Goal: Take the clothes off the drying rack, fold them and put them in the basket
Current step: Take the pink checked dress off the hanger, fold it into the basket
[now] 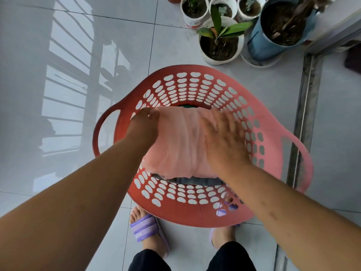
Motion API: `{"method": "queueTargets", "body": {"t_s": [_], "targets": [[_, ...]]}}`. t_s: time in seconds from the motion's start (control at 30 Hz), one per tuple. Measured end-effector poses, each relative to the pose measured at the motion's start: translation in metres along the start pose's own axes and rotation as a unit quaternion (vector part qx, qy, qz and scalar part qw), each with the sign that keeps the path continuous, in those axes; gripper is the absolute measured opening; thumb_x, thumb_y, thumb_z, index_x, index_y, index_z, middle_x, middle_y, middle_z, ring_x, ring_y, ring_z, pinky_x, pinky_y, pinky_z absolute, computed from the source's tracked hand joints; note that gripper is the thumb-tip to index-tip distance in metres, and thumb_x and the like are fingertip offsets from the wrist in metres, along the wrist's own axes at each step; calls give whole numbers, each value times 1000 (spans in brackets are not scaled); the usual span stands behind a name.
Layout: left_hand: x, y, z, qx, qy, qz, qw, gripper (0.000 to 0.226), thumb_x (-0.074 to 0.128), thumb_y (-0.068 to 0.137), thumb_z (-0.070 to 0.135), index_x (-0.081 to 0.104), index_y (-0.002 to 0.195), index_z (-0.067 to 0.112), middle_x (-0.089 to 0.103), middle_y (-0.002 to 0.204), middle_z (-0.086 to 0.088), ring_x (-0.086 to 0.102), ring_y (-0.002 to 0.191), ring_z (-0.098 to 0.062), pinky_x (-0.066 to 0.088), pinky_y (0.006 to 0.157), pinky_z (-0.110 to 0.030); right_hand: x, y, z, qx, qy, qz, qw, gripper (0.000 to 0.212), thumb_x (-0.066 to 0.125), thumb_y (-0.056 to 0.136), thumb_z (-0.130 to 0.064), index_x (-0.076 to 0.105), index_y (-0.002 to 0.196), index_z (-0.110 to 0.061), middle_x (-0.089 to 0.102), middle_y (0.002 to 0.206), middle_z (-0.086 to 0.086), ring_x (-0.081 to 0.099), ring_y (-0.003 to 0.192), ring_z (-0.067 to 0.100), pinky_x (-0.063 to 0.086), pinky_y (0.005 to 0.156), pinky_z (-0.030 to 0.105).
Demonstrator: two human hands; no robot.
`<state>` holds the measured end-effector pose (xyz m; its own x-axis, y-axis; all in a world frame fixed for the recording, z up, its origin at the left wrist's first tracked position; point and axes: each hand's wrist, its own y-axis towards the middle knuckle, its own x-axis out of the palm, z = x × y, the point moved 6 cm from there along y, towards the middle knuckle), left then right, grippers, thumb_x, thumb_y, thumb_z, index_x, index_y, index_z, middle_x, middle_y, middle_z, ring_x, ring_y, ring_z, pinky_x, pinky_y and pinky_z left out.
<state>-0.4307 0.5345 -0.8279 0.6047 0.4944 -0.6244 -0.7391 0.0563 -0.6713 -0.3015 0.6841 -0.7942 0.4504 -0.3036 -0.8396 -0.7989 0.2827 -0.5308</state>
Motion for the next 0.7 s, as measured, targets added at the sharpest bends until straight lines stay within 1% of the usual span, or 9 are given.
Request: {"method": "queueTargets", "body": {"t_s": [0.07, 0.1, 0.17, 0.23, 0.3, 0.37, 0.47, 0.57, 0.7], "targets": [[13, -5, -2, 29, 51, -13, 998, 57, 37, 101, 48, 20, 152, 28, 29, 157, -4, 34, 141, -32, 33, 110, -49, 26, -7, -11, -34, -7, -55, 998, 65, 36, 103, -35, -6, 153, -33, -14, 163, 7, -13, 150, 34, 3, 121, 54], [17, -10, -2, 70, 115, -3, 991, 63, 37, 99, 51, 9, 153, 33, 16, 162, -2, 22, 146, -33, 26, 113, -53, 38, -9, -11, -35, -2, -73, 997, 65, 32, 103, -41, -10, 153, -35, -17, 163, 6, -15, 149, 34, 2, 121, 56], [32, -28, 1, 196, 259, 15, 946, 64, 33, 100, 51, -5, 150, 40, -7, 163, 0, -2, 149, -32, 8, 117, -53, 56, -8, -8, -18, 9, -99, 995, 68, 30, 101, -49, -16, 151, -38, -21, 162, 6, -19, 148, 34, 2, 119, 59], [57, -48, -5, 295, 357, -36, 886, 64, 30, 101, 46, -13, 149, 42, -25, 159, 1, -25, 145, -30, -10, 115, -53, 67, -5, -4, 0, 3, -117, 993, 70, 28, 101, -52, -20, 150, -39, -27, 160, 6, -23, 147, 34, 0, 119, 60], [80, -56, -26, 291, 407, -114, 858, 72, 34, 101, 43, -21, 147, 42, -36, 155, 1, -36, 139, -30, -12, 114, -55, 75, -1, -1, 17, -1, -135, 991, 71, 27, 101, -53, -23, 149, -39, -33, 158, 6, -26, 146, 35, -1, 118, 61], [91, -52, -49, 226, 413, -175, 865, 79, 40, 100, 43, -23, 147, 42, -38, 153, 0, -30, 142, -33, 2, 115, -59, 84, 3, 4, 37, -4, -158, 987, 73, 28, 101, -53, -25, 148, -39, -37, 155, 7, -28, 145, 37, 0, 118, 62], [100, -40, -72, 143, 390, -231, 880, 86, 49, 99, 38, -22, 146, 46, -35, 155, -1, -17, 146, -38, 21, 113, -60, 105, 9, 16, 80, 1, -206, 975, 77, 29, 100, -54, -30, 146, -38, -41, 153, 7, -29, 144, 39, 3, 117, 64], [107, -35, -76, 114, 386, -269, 875, 91, 54, 97, 28, -20, 146, 49, -31, 157, -3, -14, 147, -37, 23, 114, -55, 123, 13, 22, 94, 16, -248, 964, 78, 32, 100, -53, -30, 145, -39, -41, 154, 5, -27, 145, 38, 4, 118, 63], [104, -35, -76, 98, 383, -286, 873, 86, 54, 97, 29, -13, 148, 49, -25, 159, -4, -4, 148, -37, 23, 115, -51, 126, 12, 21, 92, 31, -262, 960, 77, 35, 100, -50, -26, 148, -39, -35, 157, 6, -22, 147, 38, 6, 118, 61]]}}
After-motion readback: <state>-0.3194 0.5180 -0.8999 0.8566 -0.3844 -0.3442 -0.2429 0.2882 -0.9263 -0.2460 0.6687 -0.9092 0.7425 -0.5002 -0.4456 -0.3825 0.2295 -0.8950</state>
